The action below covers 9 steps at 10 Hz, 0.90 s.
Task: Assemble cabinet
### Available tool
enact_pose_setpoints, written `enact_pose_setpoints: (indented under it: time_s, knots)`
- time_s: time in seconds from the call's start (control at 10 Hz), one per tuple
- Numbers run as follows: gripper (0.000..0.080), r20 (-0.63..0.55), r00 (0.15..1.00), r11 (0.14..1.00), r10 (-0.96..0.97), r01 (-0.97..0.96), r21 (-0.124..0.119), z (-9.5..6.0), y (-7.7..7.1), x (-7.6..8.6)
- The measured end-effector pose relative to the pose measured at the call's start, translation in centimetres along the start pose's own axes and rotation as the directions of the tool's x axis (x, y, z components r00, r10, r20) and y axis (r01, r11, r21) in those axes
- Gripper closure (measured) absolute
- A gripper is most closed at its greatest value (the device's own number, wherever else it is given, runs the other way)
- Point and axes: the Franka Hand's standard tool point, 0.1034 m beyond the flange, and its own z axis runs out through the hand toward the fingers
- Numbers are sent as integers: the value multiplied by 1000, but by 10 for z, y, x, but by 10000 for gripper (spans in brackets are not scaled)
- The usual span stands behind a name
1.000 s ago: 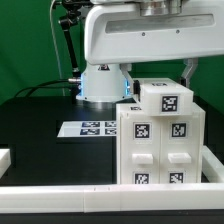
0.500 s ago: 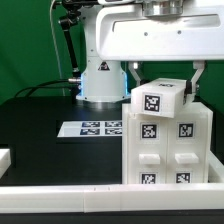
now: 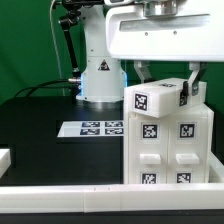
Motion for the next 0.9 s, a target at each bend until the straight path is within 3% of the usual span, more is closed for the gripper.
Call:
enact_pose_setpoints:
  time_s: [0.5, 0.8, 0.9]
  knots:
    - [243, 11, 923, 922, 385, -385, 44, 1, -4, -6]
    - [243, 23, 815, 813, 578, -579, 63, 2, -9, -8]
    - [243, 30, 758, 756, 652, -652, 59, 2, -9, -9]
